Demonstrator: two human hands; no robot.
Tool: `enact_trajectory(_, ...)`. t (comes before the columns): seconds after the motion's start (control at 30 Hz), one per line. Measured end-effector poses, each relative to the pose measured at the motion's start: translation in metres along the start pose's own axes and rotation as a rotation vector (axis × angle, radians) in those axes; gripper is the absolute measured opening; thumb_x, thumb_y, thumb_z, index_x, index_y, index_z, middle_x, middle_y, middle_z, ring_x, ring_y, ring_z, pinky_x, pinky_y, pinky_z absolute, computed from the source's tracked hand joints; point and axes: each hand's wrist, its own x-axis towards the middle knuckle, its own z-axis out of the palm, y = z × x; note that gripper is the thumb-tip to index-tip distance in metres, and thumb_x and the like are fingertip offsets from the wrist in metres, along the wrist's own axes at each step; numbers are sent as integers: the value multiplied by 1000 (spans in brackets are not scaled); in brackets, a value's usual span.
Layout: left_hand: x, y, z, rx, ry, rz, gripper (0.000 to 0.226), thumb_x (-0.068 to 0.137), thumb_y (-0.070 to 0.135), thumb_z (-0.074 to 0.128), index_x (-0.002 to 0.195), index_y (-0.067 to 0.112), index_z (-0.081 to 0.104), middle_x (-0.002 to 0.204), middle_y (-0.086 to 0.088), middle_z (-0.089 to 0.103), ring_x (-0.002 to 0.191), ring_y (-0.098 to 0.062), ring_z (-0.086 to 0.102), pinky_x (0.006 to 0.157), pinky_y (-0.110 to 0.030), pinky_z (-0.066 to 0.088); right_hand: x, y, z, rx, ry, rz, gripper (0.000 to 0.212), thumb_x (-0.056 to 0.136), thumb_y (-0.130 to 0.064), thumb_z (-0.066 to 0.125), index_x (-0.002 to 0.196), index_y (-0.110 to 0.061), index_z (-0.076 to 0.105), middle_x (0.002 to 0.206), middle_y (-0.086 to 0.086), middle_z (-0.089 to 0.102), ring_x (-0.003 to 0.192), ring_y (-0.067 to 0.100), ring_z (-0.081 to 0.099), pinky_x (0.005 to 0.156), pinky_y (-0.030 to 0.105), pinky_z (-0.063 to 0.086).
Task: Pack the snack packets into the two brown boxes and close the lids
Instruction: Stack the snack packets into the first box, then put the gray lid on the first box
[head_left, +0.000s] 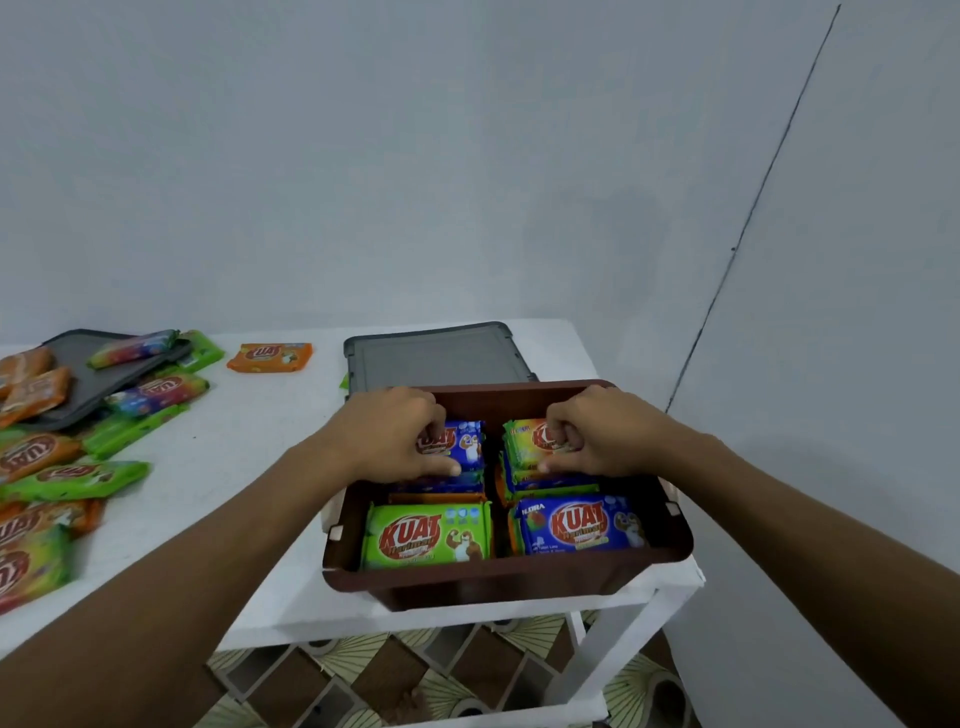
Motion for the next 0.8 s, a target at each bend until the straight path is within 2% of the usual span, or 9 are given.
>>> enact_trajectory(0.1,6,-22,-13,-107,189,-10,35,86,61,56,90,26,59,86,11,58,75,-9,52,58,-26,40,12,2,-10,94,203,-26,22,88,-49,61,82,-29,58,65,-13,56,61,2,51,56,25,41)
enact_trajectory(0.17,14,-42,-14,-203,330,-68,29,89,54,57,86,25,56,85,9,57,73,-11,51,62,-31,43,29,5,-16,155,337,-19,19,89,-47,60,82,-29,60,67,-11,60,63,1,54,55,26,43)
enact_trajectory(0.23,27,-61,-12,-320,390,-167,26,92,48,56,84,23,56,86,6,56,75,-11,51,66,-32,41,53,11,-20,231,391,-11,16,89,-46,60,83,-30,61,73,-12,63,66,-1,55,60,30,48)
enact_trajectory(0.33,47,-90,1,-444,286,-358,33,94,51,49,89,20,60,93,0,59,87,-17,55,75,-35,44,93,26,-20,359,304,25,14,88,-42,63,87,-29,63,85,-11,68,73,0,58,73,35,53)
enact_trajectory(0.4,60,-106,13,-430,139,-456,45,93,61,42,94,19,60,98,-2,61,91,-20,56,80,-38,47,117,35,-17,417,238,81,15,87,-42,65,92,-28,64,96,-7,68,87,10,62,81,37,52)
enact_trajectory(0.5,77,-124,32,-367,-4,-562,59,91,69,33,93,15,59,96,-5,65,86,-21,58,74,-36,46,147,45,-12,488,106,227,30,89,-43,63,113,-25,59,111,2,62,84,16,62,68,28,50)
enact_trajectory(0.57,86,-136,44,-340,-77,-615,69,89,74,29,103,13,59,105,-7,65,93,-25,61,79,-37,48,164,49,-10,535,-8,337,44,90,-43,62,128,-24,51,113,4,57,81,18,64,60,26,51)
enact_trajectory(0.7,99,-152,58,-306,-180,-675,80,86,77,27,128,14,54,123,-13,61,108,-30,60,90,-44,51,188,60,-5,579,-186,470,64,92,-47,57,145,-24,30,118,7,59,85,20,68,69,32,57)
enact_trajectory(0.8,107,-156,59,-310,-149,-701,78,86,75,36,126,10,52,121,-13,61,104,-30,60,86,-41,52,200,60,-2,651,-231,497,69,92,-51,55,148,-22,27,119,6,59,76,16,69,67,30,57)
